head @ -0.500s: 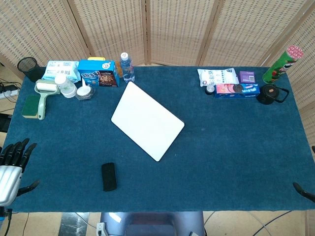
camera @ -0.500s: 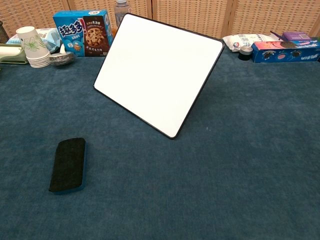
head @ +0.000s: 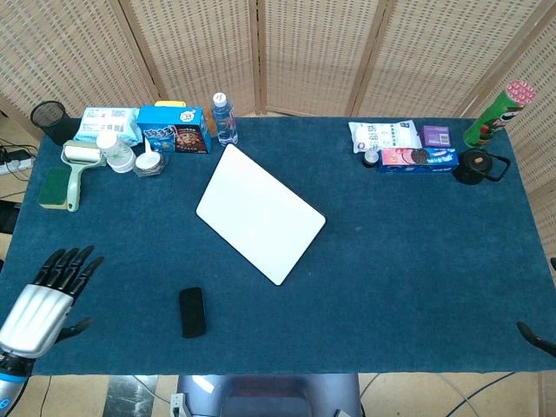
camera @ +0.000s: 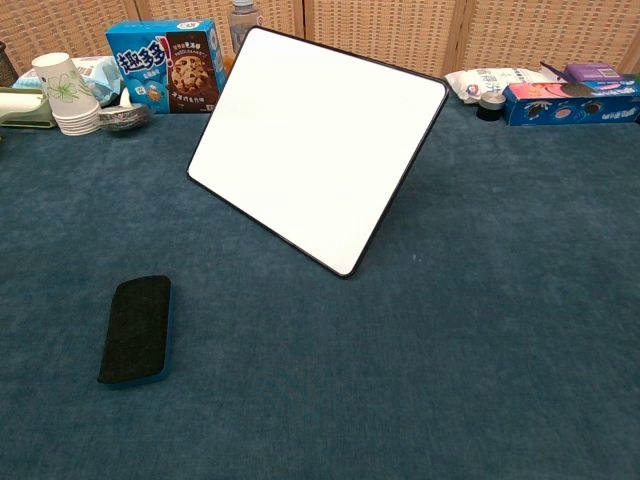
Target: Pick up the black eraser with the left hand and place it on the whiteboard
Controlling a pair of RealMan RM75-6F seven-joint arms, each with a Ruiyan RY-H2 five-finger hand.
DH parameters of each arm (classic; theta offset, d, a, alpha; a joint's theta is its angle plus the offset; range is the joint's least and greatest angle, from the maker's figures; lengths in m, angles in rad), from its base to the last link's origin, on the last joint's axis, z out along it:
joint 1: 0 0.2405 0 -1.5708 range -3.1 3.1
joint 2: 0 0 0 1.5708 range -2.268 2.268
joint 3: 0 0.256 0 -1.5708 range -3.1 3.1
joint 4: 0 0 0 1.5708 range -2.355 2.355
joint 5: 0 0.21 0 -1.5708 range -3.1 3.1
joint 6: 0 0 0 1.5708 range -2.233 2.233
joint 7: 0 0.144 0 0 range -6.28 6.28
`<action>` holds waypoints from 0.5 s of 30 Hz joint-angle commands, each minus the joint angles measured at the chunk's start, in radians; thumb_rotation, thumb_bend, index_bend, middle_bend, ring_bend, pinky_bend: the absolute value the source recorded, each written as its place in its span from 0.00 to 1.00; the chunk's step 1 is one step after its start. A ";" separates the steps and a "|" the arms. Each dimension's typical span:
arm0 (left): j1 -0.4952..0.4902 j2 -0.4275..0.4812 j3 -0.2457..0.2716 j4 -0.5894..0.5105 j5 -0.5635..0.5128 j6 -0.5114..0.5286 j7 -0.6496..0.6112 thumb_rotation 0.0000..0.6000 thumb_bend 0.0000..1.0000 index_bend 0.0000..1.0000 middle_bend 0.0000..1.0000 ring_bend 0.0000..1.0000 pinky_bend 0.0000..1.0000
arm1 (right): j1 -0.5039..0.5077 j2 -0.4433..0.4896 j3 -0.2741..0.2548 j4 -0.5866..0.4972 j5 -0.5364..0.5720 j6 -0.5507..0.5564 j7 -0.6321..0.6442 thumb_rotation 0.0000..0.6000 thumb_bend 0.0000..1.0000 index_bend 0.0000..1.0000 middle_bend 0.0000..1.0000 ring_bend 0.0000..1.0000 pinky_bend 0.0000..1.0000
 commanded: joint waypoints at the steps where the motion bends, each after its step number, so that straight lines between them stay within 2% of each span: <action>1: -0.147 0.021 0.024 0.121 0.177 -0.127 -0.080 1.00 0.09 0.00 0.00 0.00 0.06 | 0.002 -0.002 0.003 -0.002 0.006 -0.002 -0.007 1.00 0.00 0.04 0.00 0.02 0.00; 10: -0.326 -0.057 0.068 0.351 0.422 -0.148 -0.189 1.00 0.11 0.00 0.00 0.00 0.06 | 0.007 -0.009 0.011 -0.004 0.030 -0.012 -0.024 1.00 0.00 0.04 0.00 0.02 0.00; 15: -0.409 -0.128 0.086 0.459 0.491 -0.156 -0.232 1.00 0.11 0.00 0.00 0.00 0.06 | 0.009 -0.011 0.013 -0.003 0.036 -0.014 -0.029 1.00 0.00 0.04 0.00 0.02 0.00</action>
